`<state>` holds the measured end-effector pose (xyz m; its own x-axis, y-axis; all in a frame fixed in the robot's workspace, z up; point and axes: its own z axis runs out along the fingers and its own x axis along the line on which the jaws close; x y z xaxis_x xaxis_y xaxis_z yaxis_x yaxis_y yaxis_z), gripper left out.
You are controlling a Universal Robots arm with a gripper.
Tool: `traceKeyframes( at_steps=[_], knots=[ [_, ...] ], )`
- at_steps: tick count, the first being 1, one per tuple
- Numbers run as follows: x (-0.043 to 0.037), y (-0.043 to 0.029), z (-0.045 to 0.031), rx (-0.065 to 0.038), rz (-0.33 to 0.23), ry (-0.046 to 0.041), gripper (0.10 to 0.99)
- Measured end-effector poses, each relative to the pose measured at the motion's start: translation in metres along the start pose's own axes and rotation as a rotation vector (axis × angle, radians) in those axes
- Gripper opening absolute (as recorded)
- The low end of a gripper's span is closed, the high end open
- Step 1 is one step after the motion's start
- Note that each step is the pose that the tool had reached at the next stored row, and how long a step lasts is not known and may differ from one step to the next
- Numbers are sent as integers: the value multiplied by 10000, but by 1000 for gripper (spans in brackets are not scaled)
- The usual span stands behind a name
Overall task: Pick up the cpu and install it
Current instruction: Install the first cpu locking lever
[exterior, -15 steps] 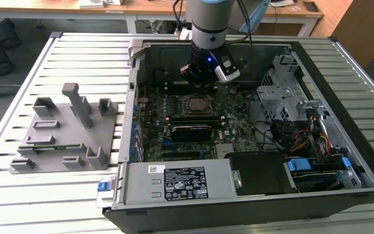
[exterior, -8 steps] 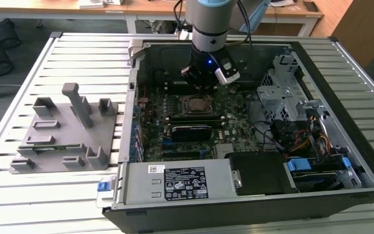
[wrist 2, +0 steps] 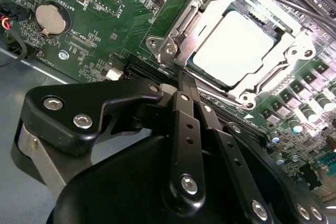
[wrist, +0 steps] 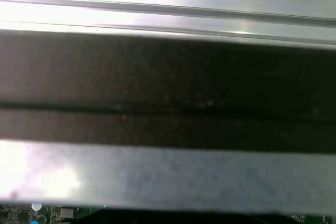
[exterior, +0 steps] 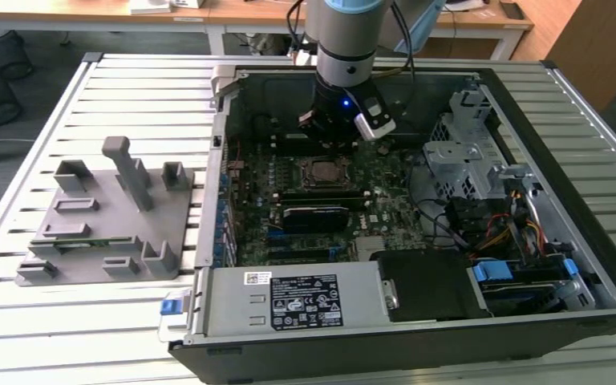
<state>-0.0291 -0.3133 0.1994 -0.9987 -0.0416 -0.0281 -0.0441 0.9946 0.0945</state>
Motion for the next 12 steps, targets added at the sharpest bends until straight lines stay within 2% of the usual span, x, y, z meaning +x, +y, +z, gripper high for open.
traceKeyframes(
  at_steps=[7, 12],
  knots=[
    [0, 1, -1, 243, -4, 11, 106],
    [-1, 7, 17, 373, -8, 22, 106]
  ],
)
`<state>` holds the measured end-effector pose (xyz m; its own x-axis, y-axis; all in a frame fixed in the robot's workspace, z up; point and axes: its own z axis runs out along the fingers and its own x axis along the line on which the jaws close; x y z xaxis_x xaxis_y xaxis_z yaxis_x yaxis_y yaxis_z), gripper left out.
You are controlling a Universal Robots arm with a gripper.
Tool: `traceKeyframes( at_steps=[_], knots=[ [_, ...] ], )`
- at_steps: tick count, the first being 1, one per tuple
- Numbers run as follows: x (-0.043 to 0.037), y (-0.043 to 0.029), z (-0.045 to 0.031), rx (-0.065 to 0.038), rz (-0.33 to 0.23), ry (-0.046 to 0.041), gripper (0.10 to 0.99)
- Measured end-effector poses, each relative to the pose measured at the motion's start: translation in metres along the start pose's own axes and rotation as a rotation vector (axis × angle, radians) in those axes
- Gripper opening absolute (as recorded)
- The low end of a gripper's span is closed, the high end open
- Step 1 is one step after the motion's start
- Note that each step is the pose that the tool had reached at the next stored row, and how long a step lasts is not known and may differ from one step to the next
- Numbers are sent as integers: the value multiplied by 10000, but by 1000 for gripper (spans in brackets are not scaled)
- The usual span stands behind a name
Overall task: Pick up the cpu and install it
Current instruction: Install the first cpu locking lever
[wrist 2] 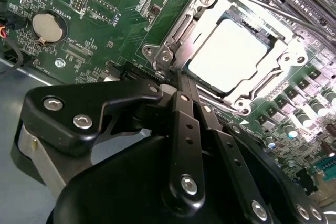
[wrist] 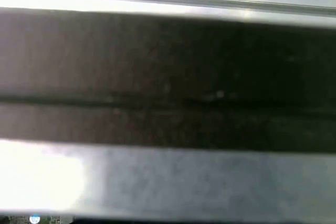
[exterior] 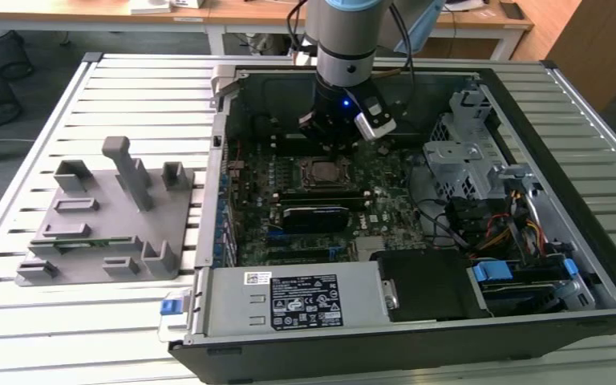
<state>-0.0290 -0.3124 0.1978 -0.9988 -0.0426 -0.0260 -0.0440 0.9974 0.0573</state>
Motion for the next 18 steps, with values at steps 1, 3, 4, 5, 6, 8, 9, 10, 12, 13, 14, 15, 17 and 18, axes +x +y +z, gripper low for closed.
traceKeyframes(
  at_steps=[1, 3, 4, 5, 6, 8, 9, 10, 12, 13, 14, 15, 17, 18],
  knots=[
    [0, 2, 4, 23, 0, 2, 106],
    [-2, 5, 13, 60, -2, 2, 106],
    [-2, 7, 17, 74, -2, 1, 106],
    [-3, 9, 20, 81, -3, 0, 106],
    [-3, 10, 22, 88, -3, 2, 106],
    [-5, 14, 29, 95, -3, 4, 106],
    [-5, 16, 31, 94, -3, 3, 106],
    [-5, 16, 33, 83, -2, 2, 106],
    [-6, 17, 35, -21, 1, -5, 106],
    [-4, 13, 32, -76, 1, -4, 106],
    [-3, 11, 30, -140, 2, -3, 106],
    [-3, 12, 30, -202, 4, -4, 106],
    [-4, 14, 32, -341, 8, -11, 106],
    [-8, 20, 41, -437, 9, -26, 106]
  ],
)
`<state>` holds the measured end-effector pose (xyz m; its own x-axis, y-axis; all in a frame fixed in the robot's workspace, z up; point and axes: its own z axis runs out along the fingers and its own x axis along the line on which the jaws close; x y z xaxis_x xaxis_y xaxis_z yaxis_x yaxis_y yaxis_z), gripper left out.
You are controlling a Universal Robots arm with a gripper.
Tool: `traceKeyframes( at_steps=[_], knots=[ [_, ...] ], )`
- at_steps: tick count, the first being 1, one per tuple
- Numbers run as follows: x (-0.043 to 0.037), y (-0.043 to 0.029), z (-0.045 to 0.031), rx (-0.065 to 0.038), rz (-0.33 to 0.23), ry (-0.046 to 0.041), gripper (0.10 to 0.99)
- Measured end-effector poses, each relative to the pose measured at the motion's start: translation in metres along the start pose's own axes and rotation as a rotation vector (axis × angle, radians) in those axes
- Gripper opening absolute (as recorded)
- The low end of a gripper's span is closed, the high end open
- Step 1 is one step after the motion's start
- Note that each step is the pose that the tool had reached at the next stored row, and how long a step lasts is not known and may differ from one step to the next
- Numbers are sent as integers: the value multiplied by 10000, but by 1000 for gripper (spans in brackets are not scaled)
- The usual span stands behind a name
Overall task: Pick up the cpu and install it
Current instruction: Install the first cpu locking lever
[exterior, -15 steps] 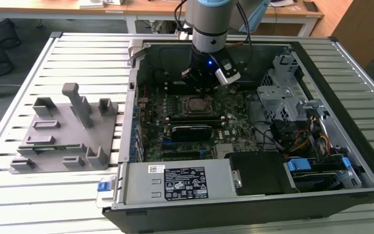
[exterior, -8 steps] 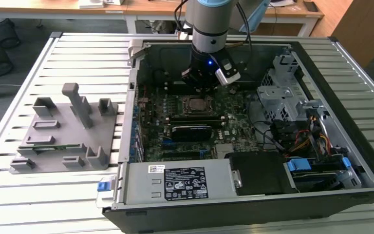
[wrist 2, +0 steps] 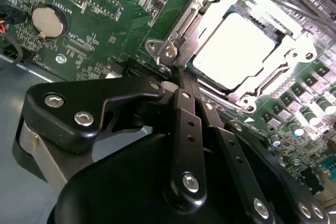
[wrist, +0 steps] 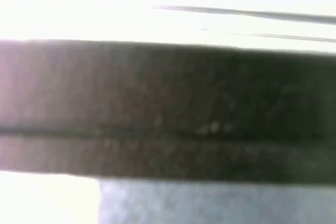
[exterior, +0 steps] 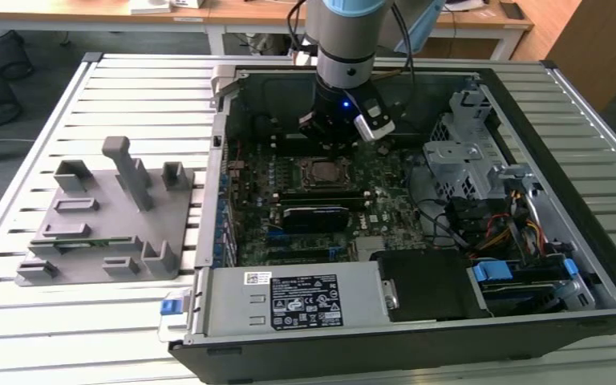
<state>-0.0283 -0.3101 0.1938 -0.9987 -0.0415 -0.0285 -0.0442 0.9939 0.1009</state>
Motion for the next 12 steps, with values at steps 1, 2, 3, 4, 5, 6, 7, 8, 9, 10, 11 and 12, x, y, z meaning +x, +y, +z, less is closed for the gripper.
traceKeyframes(
  at_steps=[1, 2, 3, 4, 5, 6, 7, 8, 9, 10, 11, 12],
  knots=[
    [2, -4, -3, -75, 2, -2, 106],
    [3, -5, -5, -137, 4, -2, 106],
    [2, -4, -5, -170, 5, -3, 106],
    [1, -2, -6, -178, 5, -6, 106],
    [0, 1, -12, -190, 5, -12, 106],
    [-1, 4, -28, -196, 5, -15, 106],
    [-1, 5, -49, -190, 5, -12, 106],
    [-1, 5, -77, -177, 5, -5, 106],
    [-2, 8, -101, -180, 5, -7, 106],
    [-3, 11, -128, -177, 5, -6, 106],
    [-3, 13, -156, -173, 4, -4, 106],
    [-4, 15, -178, -167, 4, -5, 106]
  ],
)
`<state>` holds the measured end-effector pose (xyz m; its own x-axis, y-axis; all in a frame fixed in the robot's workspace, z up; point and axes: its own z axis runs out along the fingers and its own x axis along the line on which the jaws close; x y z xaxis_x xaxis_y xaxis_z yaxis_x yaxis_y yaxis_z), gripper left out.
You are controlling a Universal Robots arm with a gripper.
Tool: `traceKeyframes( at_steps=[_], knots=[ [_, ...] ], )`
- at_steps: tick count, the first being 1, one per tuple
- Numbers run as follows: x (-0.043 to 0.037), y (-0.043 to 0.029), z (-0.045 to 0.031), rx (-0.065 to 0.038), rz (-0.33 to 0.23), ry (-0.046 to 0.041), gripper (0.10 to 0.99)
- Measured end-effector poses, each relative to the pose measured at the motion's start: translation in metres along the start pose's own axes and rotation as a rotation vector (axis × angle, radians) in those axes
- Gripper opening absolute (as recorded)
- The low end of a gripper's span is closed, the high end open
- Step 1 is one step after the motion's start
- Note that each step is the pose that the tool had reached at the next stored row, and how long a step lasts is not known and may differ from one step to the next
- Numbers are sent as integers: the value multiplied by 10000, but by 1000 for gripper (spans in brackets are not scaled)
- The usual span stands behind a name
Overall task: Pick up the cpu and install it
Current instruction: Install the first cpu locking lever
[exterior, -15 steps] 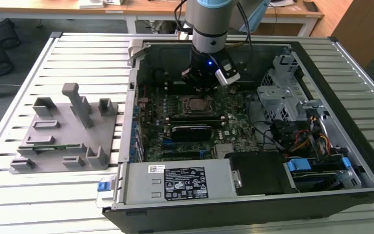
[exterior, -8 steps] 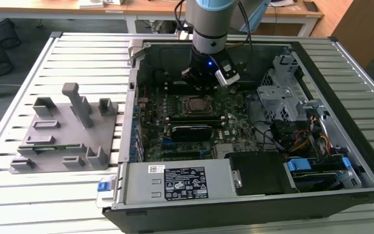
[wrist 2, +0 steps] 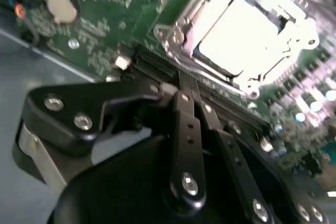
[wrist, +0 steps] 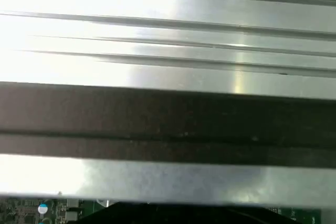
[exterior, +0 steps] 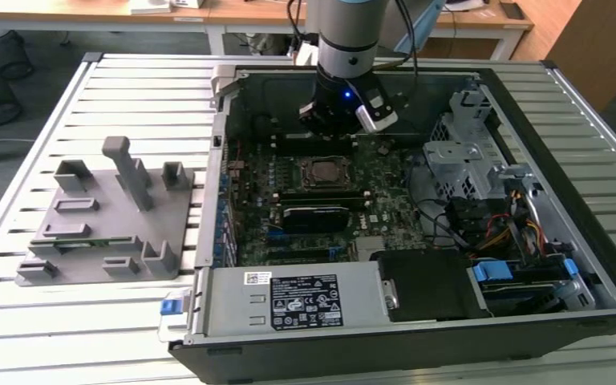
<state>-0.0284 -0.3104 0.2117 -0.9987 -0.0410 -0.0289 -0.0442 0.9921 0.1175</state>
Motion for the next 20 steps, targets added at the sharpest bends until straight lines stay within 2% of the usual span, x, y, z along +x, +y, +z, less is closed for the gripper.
traceKeyframes(
  at_steps=[6, 20],
  knots=[
    [2, -39, -10, 12, 0, 0, 106],
    [1, -65, -13, 13, 0, 1, 106]
  ],
)
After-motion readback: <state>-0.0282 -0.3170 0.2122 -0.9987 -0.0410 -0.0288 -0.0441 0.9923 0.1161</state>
